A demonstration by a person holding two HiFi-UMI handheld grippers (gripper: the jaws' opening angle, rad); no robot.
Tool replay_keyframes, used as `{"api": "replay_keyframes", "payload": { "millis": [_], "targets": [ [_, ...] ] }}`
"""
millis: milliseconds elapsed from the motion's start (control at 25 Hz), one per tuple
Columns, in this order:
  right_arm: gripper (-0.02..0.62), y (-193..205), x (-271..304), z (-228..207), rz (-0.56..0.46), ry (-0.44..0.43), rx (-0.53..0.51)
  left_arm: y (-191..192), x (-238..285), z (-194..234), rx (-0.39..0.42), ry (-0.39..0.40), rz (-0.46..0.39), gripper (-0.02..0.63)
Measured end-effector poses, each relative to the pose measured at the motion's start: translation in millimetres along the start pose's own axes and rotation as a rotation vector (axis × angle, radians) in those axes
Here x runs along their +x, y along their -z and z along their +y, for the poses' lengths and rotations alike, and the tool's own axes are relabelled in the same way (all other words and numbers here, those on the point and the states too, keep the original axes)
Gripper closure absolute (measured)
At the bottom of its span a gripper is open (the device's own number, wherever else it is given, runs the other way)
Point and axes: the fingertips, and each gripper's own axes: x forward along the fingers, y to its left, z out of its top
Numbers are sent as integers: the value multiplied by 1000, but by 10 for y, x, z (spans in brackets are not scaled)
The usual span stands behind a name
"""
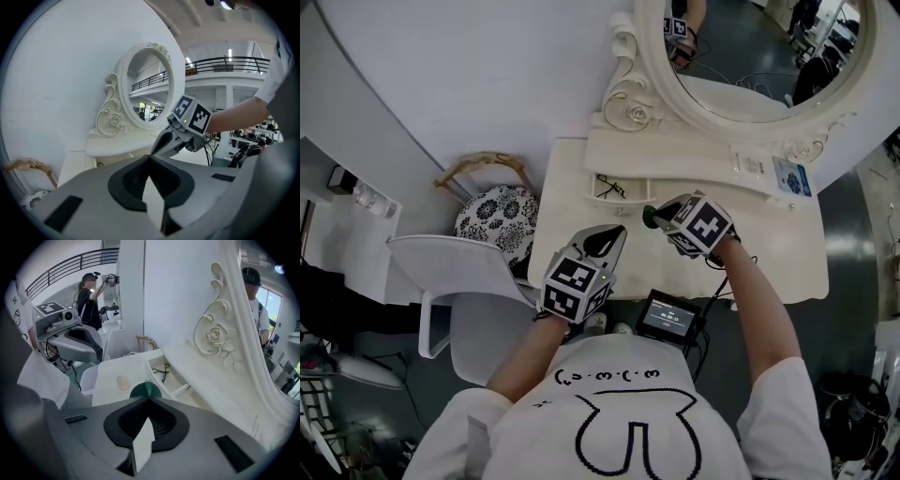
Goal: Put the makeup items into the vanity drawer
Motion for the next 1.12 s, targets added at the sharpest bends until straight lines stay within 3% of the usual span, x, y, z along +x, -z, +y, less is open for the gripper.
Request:
{"api": "replay_keyframes", "payload": {
  "millis": [880, 1120],
  "targets": [
    [600, -310, 585, -530, 123, -17, 34, -78, -53, 536, -44, -75, -20, 612],
    [600, -298, 748, -607, 129, -22, 199, -85, -68, 669, -59, -96, -29, 612]
  ]
}}
